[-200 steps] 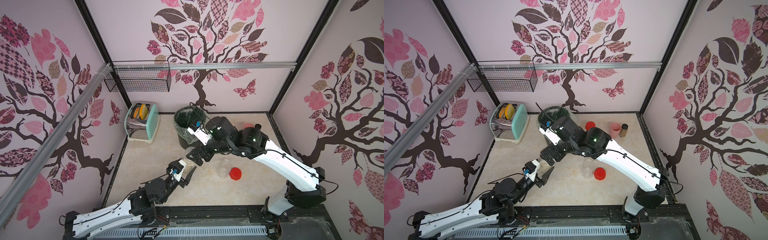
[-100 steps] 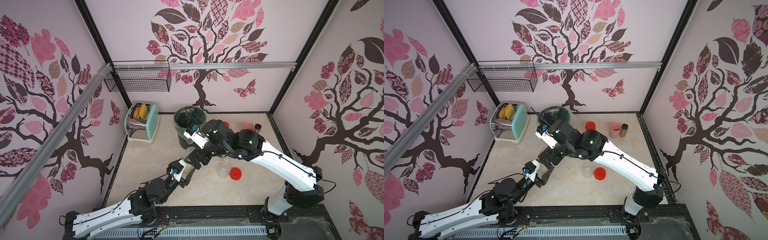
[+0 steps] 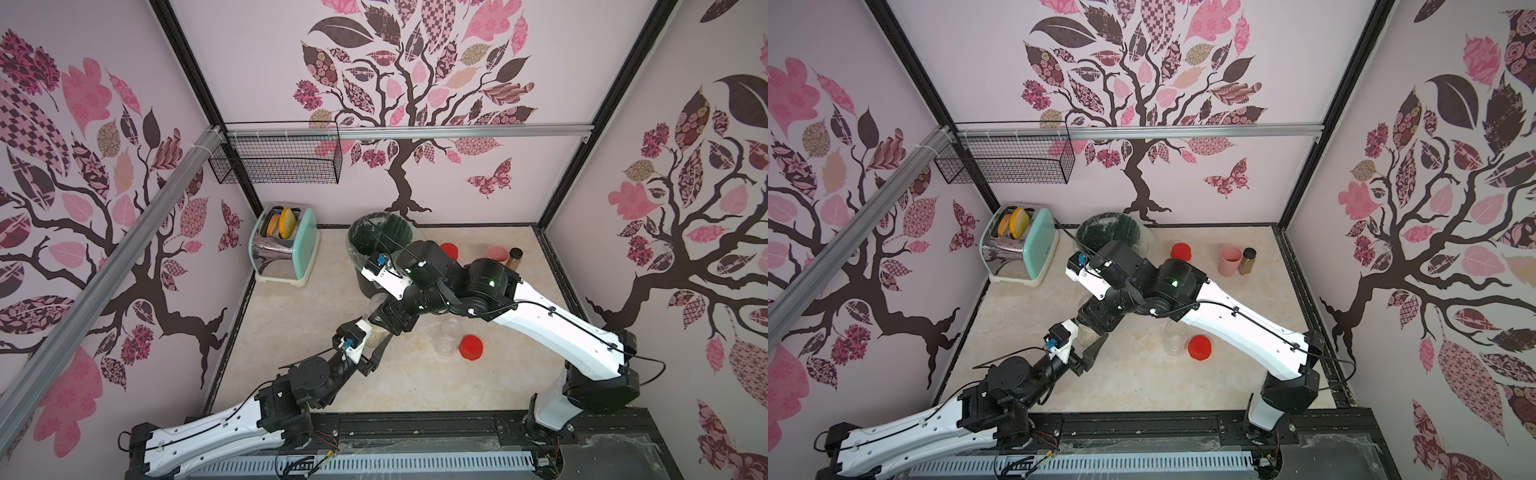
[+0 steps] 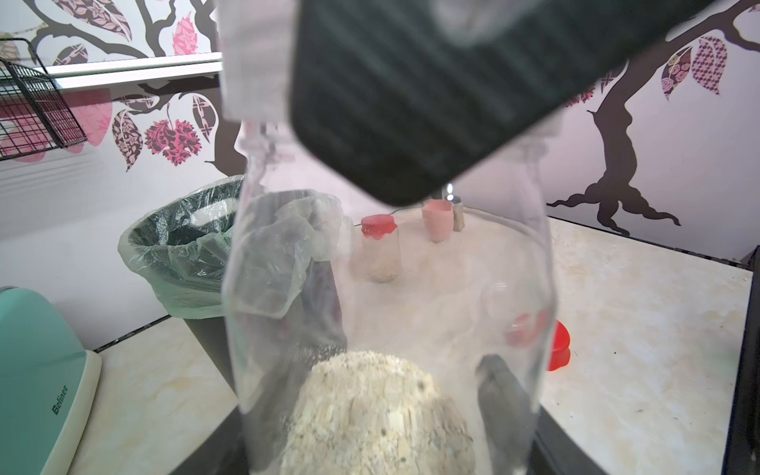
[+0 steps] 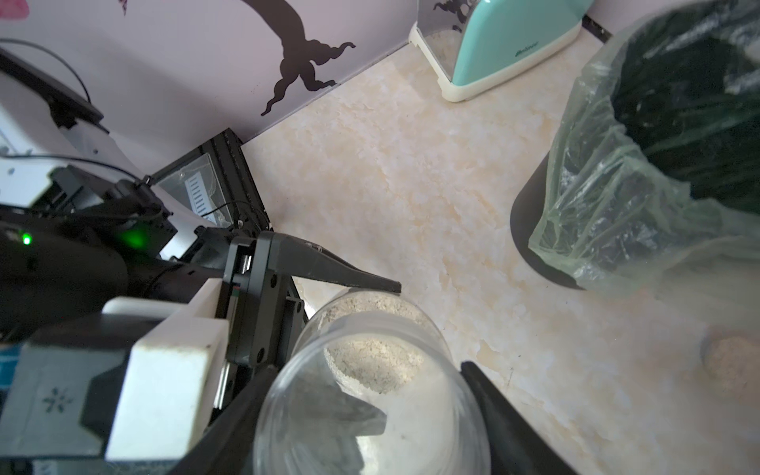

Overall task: Empty expired oatmeal from jars
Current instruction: Unscrew the lid from the jar.

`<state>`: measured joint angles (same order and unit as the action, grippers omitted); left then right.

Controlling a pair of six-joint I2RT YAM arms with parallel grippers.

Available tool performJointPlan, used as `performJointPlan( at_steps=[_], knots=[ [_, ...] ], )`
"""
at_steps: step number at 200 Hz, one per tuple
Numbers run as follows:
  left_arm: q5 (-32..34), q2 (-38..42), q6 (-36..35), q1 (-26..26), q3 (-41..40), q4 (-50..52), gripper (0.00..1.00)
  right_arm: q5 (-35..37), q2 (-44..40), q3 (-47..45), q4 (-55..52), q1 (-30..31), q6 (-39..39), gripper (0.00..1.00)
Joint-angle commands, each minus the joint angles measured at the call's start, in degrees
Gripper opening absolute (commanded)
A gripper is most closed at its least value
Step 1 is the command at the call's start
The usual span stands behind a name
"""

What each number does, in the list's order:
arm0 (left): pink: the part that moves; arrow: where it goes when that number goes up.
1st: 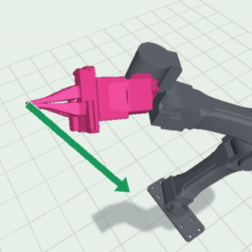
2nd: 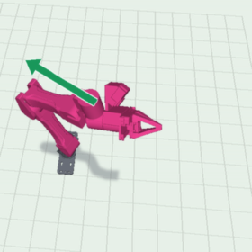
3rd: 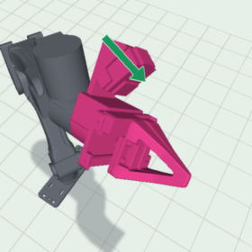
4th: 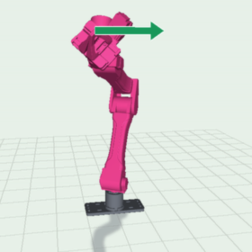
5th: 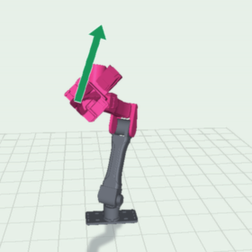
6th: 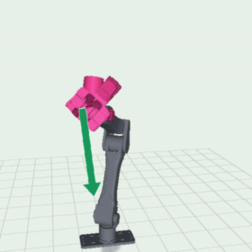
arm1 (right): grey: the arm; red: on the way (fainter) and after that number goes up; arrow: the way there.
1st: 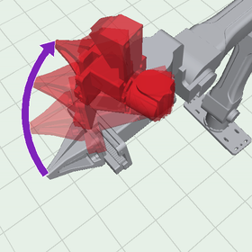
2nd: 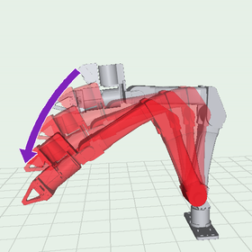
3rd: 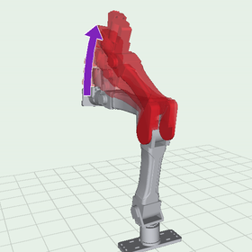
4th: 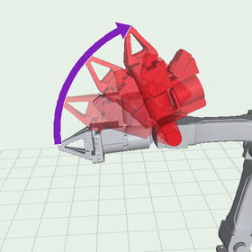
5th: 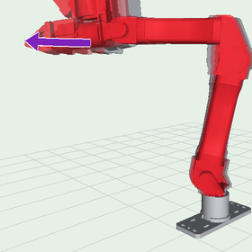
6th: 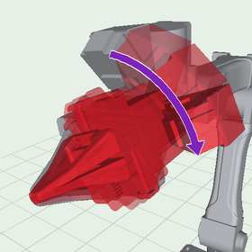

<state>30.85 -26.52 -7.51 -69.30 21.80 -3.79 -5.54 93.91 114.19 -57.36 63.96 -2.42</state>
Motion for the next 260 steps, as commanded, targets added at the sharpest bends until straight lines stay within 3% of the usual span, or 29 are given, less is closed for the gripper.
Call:
performJointPlan(
  at_steps=[1, 36, 64, 133, 146, 156, 166, 174, 210, 260],
  knots=[
    [0.56, 0.88, 2.14, 0.37, 1.05, 0.72, 0.35, -5.91, -1.16, 3.25, -2.31, 0.04, 12.51, 0.53],
    [0.19, 1.75, 4.72, 0.3, 0.57, 2.69, 0.35, -15.95, -1.83, 5.06, -9.64, -1.0, 36.85, 0.43],
    [0.17, 2.29, 5.61, 0.33, 1.15, 5.21, 0.34, -20.76, -1.32, 8.4, -13.46, -2.3, 46.43, 0.39],
    [-0.03, 3.83, 5.24, 0.33, 1.09, 4.52, 0.34, -21.57, 2.34, 12.05, -16.56, -4.71, 50.19, 0.41],
    [-0.22, 3.61, 5.01, 0.35, 1.3, 4.2, 0.34, -21.29, 2.24, 11.72, -15.83, -4.68, 49.89, 0.47],
    [-0.42, 3.63, 4.87, 0.35, 1.4, 4.13, 0.34, -20.4, 2.09, 11.29, -14.64, -4.65, 48.75, 0.61],
    [-0.52, 3.79, 4.65, 0.3, 1.32, 3.88, 0.34, -19.46, 1.84, 11.1, -13.22, -4.7, 46.91, 0.87],
    [-0.53, 4.17, 4.48, 0.33, 1.12, 3.55, 0.34, -18.36, 1.65, 10.99, -11.82, -4.68, 44.89, 0.99],
    [-0.44, 4.86, 3.49, 0.3, 0.35, 1.92, 0.34, -10.73, 1.36, 13.7, -6.49, -4.7, 34.02, 1.0],
    [0.09, 3.28, 1.59, 0.31, 0.34, -0.48, 0.34, 0.12, 5.83, 23.53, -8.03, -4.71, 2.26, 1.0]
  ],
)
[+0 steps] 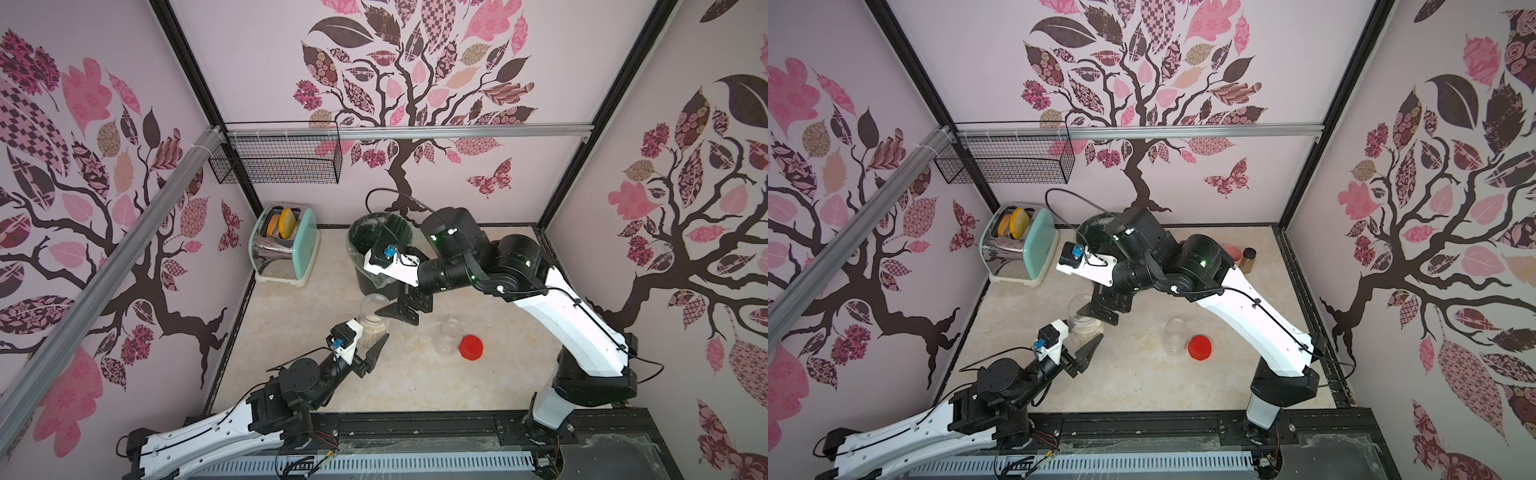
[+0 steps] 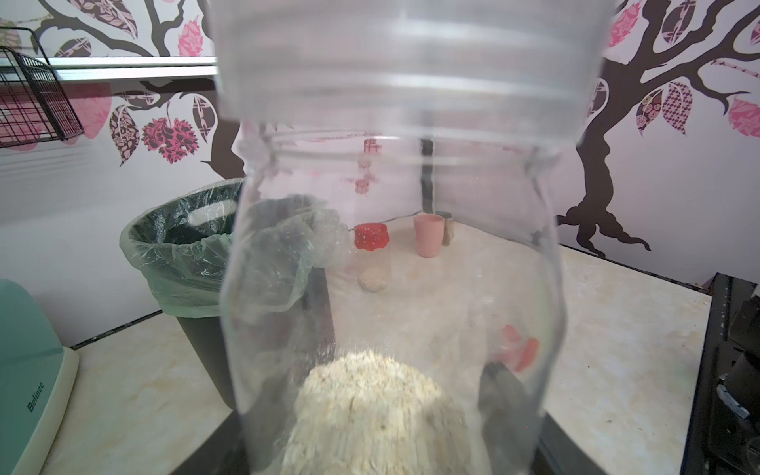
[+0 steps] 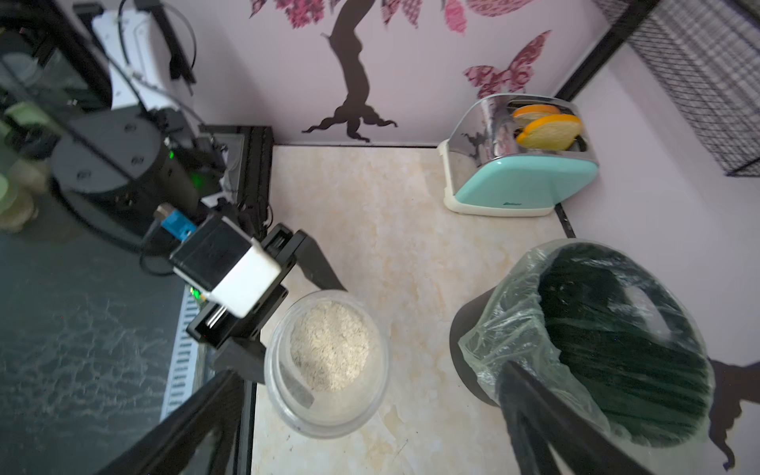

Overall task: Empty expired oatmeal from jars
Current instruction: Unscrew the lid from the jar.

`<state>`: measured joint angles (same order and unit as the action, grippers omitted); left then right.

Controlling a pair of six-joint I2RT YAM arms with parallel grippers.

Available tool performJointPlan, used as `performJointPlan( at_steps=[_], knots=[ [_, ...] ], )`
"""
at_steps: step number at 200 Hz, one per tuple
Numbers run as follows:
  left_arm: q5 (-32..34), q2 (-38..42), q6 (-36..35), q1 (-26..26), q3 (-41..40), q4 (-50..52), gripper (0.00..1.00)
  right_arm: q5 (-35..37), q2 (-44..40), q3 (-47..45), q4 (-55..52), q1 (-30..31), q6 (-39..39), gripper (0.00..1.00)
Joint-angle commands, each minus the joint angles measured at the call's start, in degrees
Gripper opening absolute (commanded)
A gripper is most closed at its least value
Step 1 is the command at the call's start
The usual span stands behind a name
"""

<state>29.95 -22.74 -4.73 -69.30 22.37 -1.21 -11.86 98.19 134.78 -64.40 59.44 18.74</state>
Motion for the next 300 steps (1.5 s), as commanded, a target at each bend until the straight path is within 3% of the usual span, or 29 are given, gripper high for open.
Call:
performJointPlan(
  at_steps=[1, 39, 109, 226, 300],
  knots=[
    [0.98, -0.48, -1.22, 0.35, -0.23, -3.16, 0.34, 6.56, 1.56, 2.94, -1.03, -0.15, -19.35, 1.0],
    [1.07, -1.03, -1.94, 0.3, -0.59, -4.04, 0.34, 9.34, 1.85, 2.57, -3.24, 1.71, -25.92, 1.0],
    [0.81, -0.1, -2.47, 0.32, 0.49, -2.43, 0.34, 10.71, 1.06, -3.89, -2.12, 5.21, -26.19, 1.0],
    [0.89, -0.67, -2.87, 0.33, -0.33, -2.65, 0.34, 10.01, -5.83, -17.02, 5.09, 3.53, -24.63, 1.0],
    [0.88, -1.32, -4.14, 0.32, -0.03, -2.93, 0.34, 7.6, -6.25, -18.79, 5.45, 2.36, -25.05, 1.0]
  ],
)
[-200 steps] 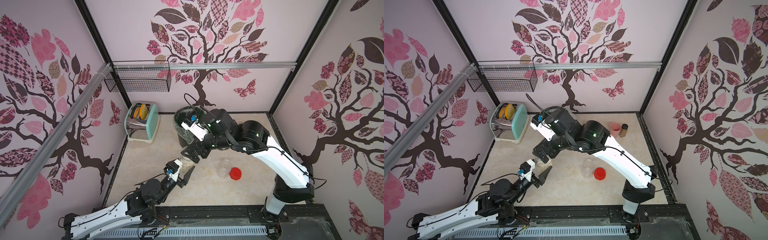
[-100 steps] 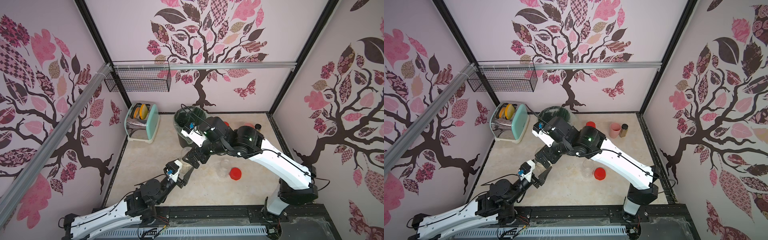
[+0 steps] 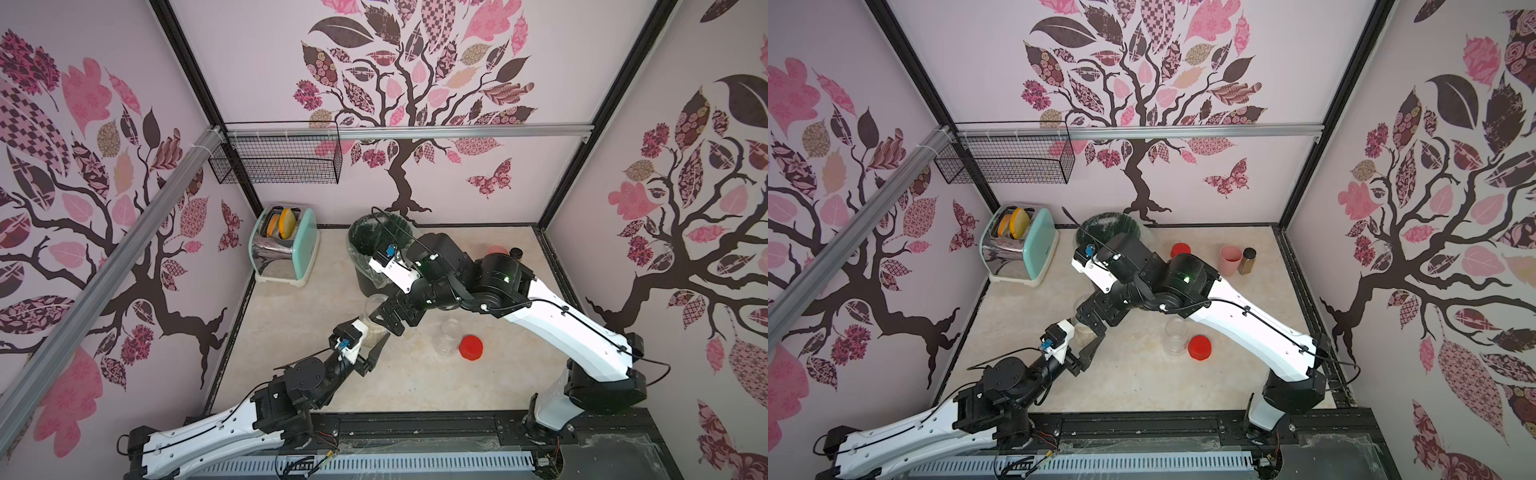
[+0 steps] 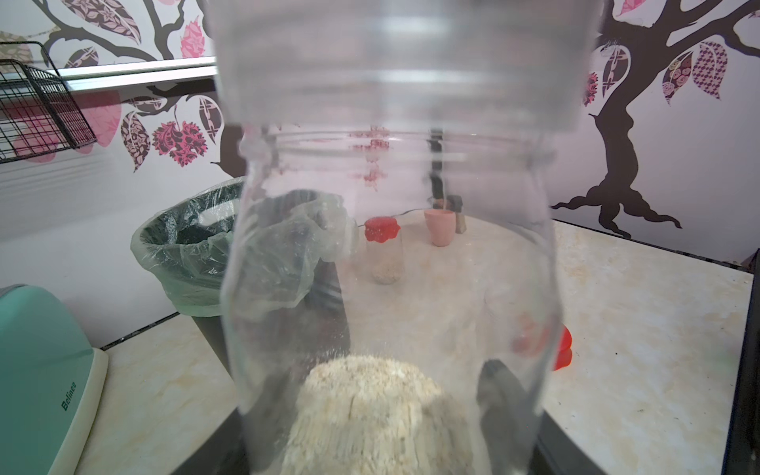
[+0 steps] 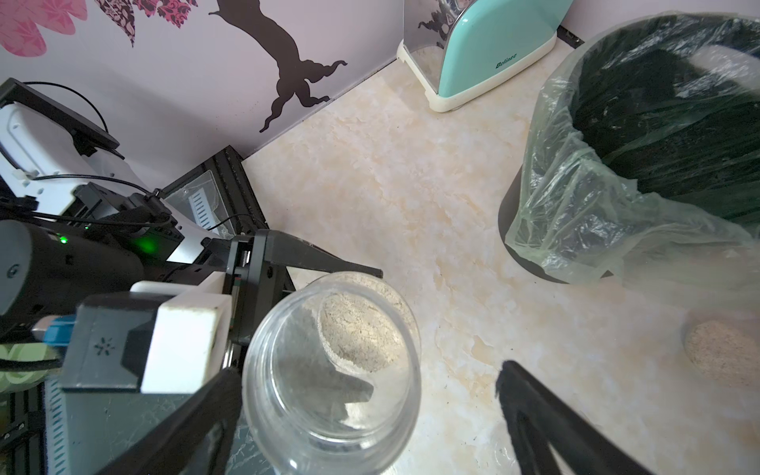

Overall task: Empty expired oatmeal from jars
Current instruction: Unscrew the lid from the jar, then open the lid of the jar.

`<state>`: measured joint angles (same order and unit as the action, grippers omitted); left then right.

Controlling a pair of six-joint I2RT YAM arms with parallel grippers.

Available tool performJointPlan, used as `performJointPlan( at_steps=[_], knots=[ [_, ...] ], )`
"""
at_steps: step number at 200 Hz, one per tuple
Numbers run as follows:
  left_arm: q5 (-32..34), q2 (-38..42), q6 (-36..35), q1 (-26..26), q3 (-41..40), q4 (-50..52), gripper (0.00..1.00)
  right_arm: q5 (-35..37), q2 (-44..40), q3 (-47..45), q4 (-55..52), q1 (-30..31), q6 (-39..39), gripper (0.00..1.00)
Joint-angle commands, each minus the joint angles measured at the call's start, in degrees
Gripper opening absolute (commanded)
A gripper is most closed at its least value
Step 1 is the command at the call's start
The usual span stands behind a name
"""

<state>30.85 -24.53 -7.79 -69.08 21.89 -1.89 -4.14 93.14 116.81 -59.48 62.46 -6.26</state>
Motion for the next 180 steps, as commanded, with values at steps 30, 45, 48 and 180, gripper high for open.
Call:
performJointPlan(
  at_steps=[30, 45, 48, 180],
  knots=[
    [-0.18, 0.58, -0.99, 0.12, 0.43, -2.02, 0.34, -1.02, -0.84, -1.15, 0.68, -0.83, -0.22, 1.0],
    [-0.18, 0.49, -0.84, 0.09, 0.36, -2.01, 0.34, -1.53, -0.61, -1.05, 0.61, -0.83, -0.67, 1.0],
    [-0.18, 0.45, -0.76, 0.08, 0.3, -2.1, 0.34, -1.57, -0.55, -1.0, 0.62, -0.77, -0.76, 1.0],
    [-0.42, 0.84, -0.1, 0.09, -0.17, -1.89, 0.34, -1.97, 2.13, 3.09, -0.28, 0.45, 0.96, 0.82]
  ],
)
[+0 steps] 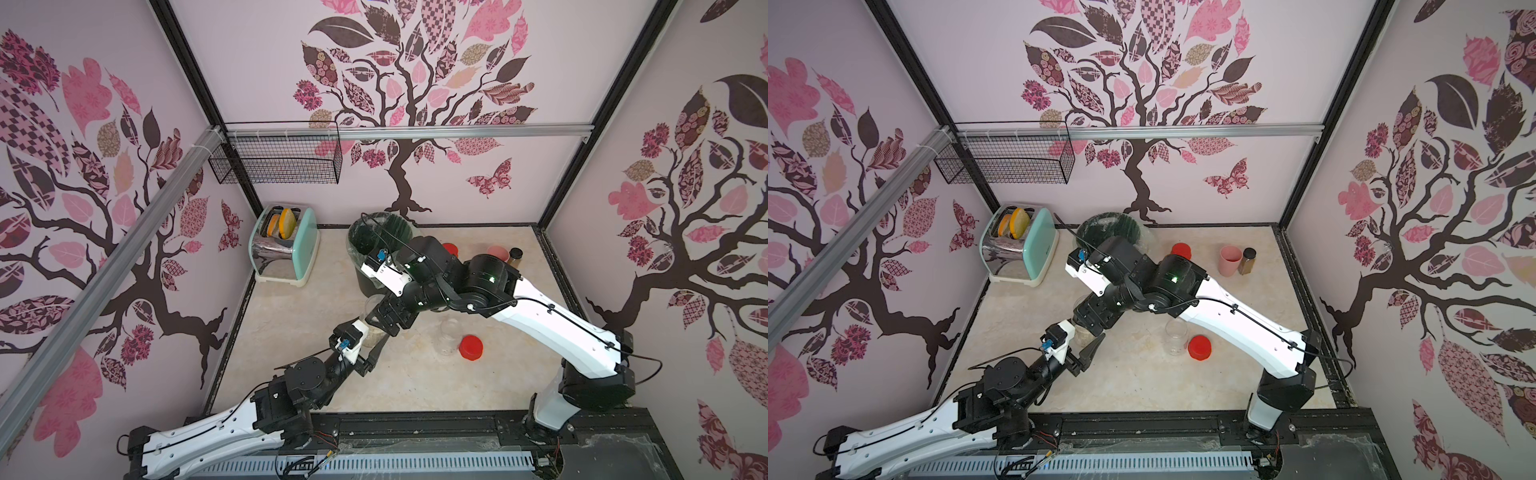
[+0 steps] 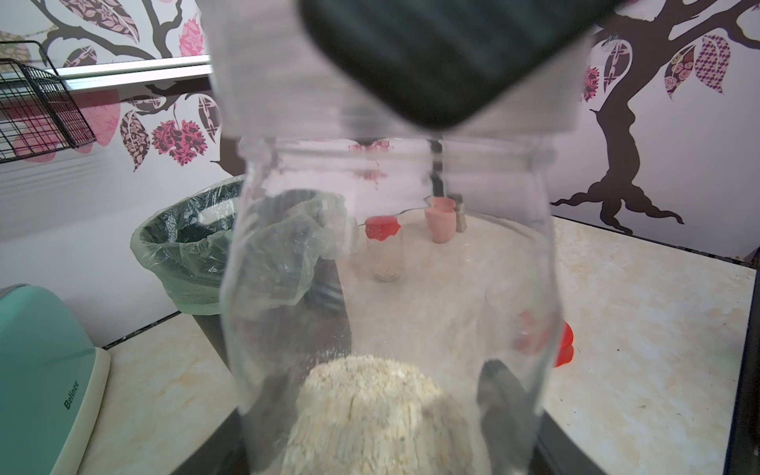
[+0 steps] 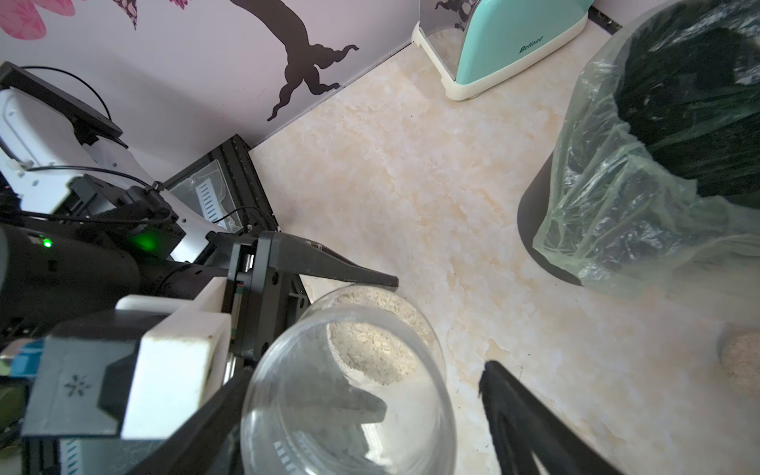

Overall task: Empty expired oatmeal from jars
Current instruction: Open the lid of the jar, then place the lid at the center of the board.

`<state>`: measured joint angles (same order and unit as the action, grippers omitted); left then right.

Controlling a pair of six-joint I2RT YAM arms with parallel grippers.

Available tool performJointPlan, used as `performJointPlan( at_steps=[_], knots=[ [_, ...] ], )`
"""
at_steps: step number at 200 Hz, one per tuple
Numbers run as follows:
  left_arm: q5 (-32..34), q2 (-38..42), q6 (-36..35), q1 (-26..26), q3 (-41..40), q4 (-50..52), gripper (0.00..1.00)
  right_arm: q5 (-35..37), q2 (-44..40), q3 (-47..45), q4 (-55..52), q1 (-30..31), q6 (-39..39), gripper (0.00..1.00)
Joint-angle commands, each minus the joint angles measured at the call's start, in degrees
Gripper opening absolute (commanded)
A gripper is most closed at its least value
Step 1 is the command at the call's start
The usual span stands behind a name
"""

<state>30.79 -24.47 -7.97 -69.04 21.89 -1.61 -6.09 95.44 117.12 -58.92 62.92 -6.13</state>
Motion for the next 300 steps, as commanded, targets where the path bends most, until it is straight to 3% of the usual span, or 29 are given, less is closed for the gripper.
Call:
performJointPlan(
  at_steps=[1, 43, 74, 126, 149, 169, 192, 218, 262, 300],
  knots=[
    [-0.32, 0.76, 0.11, 0.04, -0.18, -2.17, 0.34, -0.05, -0.16, 2.82, -0.85, -0.04, 0.84, 0.82],
    [-0.29, 0.78, 0.49, 0.04, 0.08, -1.65, 0.34, -3.36, 0.01, 4.54, -1.89, -0.07, 5.4, 0.6],
    [-0.35, 1.05, 1.37, 0.06, 0.0, -1.34, 0.34, -8.65, 0.77, 6.07, -3.66, -0.39, 15.35, 0.47],
    [-1.34, 1.0, 3.97, 0.06, 0.76, 1.42, 0.34, -18.55, -4.11, 3.71, -6.85, -1.59, 43.76, 0.38],
    [-1.75, 1.23, 5.11, 0.05, 1.63, 3.61, 0.34, -20.66, -7.19, 1.14, -7.22, -2.71, 52.36, 0.37],
    [-1.71, 1.63, 5.28, 0.04, 1.56, 3.79, 0.34, -20.93, -6.92, 2.46, -8.02, -3.13, 55.04, 0.37],
    [-1.02, 1.39, 5.07, 0.04, 2.18, 4.03, 0.34, -20.45, -5.12, 5.27, -8.61, -3.73, 53.37, 0.36],
    [0.34, 1.7, 4.24, 0.09, 3.05, 4.55, 0.34, -15.48, -8.33, 1.88, -1.38, -4.82, 42.3, 0.37],
    [8.49, 4.66, 6.73, 0.11, 8.84, 13.04, 0.31, -4.05, -22.18, -21.98, 17.72, -5.14, 21.83, 0.41],
    [13.83, 6.2, 9.3, 0.2, 12.84, 20.09, 0.3, 3.94, -29.53, -46.75, 30.87, -5.2, 11.12, 0.46]
  ],
)
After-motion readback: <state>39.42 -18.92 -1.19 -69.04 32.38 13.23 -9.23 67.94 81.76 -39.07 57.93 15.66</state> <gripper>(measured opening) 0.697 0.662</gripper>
